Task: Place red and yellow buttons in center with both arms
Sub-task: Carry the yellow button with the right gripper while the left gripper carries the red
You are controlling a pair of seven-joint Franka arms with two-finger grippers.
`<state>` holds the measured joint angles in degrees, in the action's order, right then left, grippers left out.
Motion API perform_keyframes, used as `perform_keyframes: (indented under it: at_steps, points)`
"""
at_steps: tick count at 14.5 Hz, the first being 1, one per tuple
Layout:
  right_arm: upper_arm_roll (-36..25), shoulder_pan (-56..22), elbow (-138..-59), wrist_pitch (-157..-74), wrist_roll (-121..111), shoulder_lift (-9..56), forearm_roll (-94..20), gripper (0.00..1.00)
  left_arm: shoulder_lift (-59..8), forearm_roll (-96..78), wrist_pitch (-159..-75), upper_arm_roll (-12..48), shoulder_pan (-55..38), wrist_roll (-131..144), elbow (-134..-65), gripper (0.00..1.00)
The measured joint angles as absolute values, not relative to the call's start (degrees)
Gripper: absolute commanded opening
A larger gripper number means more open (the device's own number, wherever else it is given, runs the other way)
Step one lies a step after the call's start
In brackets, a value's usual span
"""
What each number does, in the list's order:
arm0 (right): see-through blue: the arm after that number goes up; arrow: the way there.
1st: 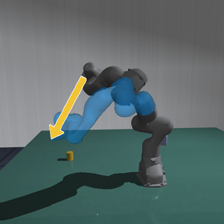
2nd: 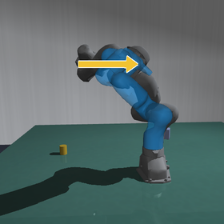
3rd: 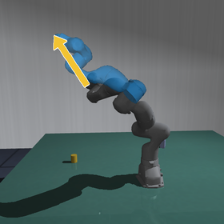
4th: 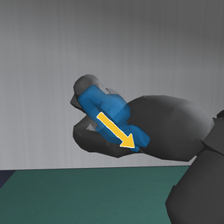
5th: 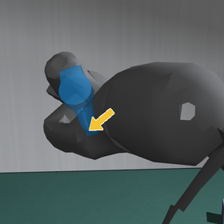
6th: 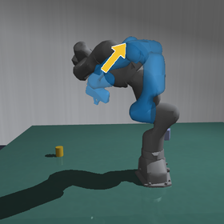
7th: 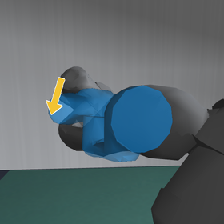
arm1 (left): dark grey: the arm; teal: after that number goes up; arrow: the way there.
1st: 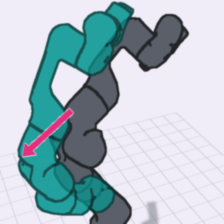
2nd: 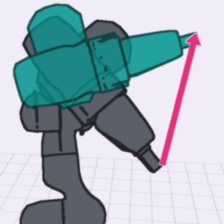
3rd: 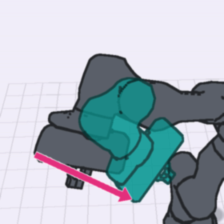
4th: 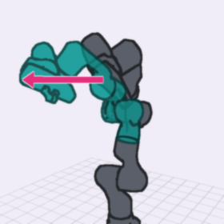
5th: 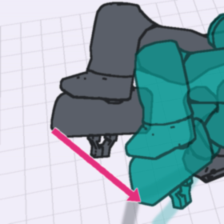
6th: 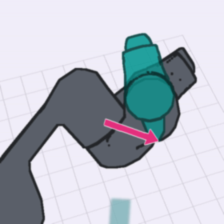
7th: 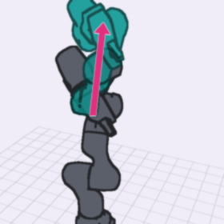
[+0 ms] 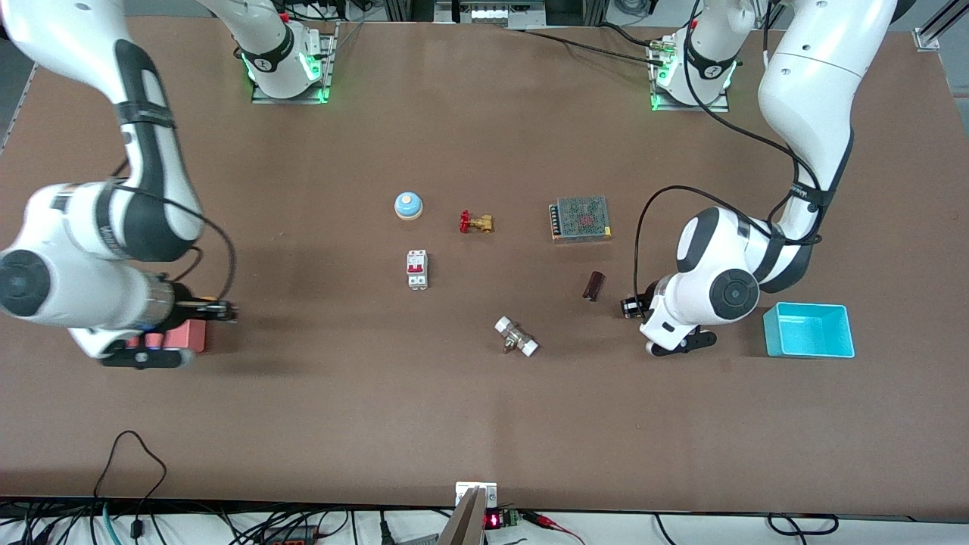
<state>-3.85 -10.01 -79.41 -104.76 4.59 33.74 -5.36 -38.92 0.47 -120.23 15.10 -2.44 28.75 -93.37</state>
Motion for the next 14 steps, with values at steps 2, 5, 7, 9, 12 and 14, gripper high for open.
perform_keyframes:
  at_steps: [2, 5, 7, 9, 12, 14]
  points:
    - [-3.82, -13.05, -79.63, -104.87, 4.80, 35.44, -5.92, 0.42, -38.83, 0.46, -120.36, 15.10, -2.42, 28.75, -93.30, 0.66]
    - [-3.82, -16.03, -79.79, -107.20, 4.91, 38.82, -6.08, 0.42, -38.80, 0.46, -120.40, 15.09, -2.40, 28.75, -93.12, 0.92]
    - [-3.81, -17.79, -79.86, -109.95, 6.77, 41.00, -6.18, 0.42, -38.60, 0.46, -120.43, 14.98, -2.36, 28.75, -92.88, 1.00]
    - [-3.80, -19.51, -79.88, -112.27, 9.43, 42.55, -6.21, 0.42, -37.74, 0.47, -120.47, 14.77, -2.10, 28.75, -92.44, 1.00]
    - [-3.79, -22.33, -80.37, -115.36, 14.43, 43.95, -6.23, 0.42, -33.57, 0.49, -117.25, 13.69, -1.52, 28.72, -91.65, 1.00]
    - [-3.79, -23.62, -80.86, -116.51, 15.93, 44.66, -6.24, 0.42, -29.71, 0.50, -113.00, 12.45, -1.27, 28.48, -90.80, 1.00]
